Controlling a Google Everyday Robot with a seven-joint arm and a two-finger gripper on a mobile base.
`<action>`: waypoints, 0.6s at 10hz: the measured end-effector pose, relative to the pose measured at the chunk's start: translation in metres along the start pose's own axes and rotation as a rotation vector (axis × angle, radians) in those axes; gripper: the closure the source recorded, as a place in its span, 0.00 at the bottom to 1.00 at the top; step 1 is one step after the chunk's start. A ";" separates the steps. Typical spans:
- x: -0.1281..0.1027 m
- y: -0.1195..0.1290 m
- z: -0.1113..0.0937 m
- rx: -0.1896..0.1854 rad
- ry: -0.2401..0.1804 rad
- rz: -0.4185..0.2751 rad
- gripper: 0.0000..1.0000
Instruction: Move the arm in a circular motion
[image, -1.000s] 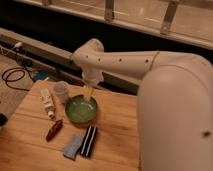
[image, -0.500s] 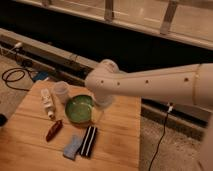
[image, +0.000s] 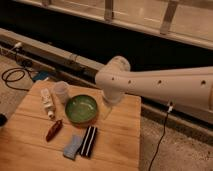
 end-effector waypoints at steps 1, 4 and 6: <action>-0.016 -0.021 0.001 0.008 0.003 0.007 0.20; -0.087 -0.080 0.008 0.023 0.007 0.003 0.20; -0.139 -0.090 0.014 0.018 0.000 -0.036 0.20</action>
